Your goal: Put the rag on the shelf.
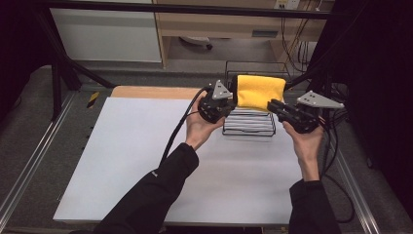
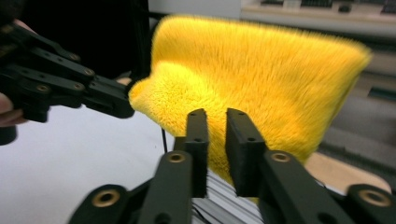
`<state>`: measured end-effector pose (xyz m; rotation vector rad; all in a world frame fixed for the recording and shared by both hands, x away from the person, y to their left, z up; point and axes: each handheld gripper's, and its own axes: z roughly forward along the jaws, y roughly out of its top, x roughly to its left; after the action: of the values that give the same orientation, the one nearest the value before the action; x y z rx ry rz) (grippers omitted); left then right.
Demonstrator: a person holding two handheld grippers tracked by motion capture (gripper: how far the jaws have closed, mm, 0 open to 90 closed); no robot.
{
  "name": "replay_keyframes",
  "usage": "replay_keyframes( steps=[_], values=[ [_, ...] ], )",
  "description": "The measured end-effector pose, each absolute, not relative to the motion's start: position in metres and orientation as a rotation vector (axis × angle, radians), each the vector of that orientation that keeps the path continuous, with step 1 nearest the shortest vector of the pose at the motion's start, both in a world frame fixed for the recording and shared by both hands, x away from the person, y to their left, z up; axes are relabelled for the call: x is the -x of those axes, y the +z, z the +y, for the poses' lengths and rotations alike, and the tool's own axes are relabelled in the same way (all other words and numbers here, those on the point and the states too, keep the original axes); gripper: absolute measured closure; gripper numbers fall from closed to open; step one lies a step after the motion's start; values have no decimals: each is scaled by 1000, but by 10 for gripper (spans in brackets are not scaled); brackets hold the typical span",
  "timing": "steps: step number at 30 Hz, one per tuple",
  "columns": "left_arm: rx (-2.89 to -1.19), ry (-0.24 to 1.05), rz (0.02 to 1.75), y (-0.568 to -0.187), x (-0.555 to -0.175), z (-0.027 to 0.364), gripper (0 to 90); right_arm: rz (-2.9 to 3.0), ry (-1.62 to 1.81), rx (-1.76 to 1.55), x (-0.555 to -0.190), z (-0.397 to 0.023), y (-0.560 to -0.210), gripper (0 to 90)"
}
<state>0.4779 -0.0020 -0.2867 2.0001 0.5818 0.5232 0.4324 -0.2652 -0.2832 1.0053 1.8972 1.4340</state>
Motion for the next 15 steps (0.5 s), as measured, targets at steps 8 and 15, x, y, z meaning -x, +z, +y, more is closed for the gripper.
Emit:
replay_keyframes(
  steps=[8,15],
  values=[
    [-2003,504,616,-301,-486,1,814,1875,1349,-1108,-454,-260,-311,848],
    [-1971,436,635,-299,-478,19,633,1893,1405,-1061,-440,-261,-306,734]
  ],
)
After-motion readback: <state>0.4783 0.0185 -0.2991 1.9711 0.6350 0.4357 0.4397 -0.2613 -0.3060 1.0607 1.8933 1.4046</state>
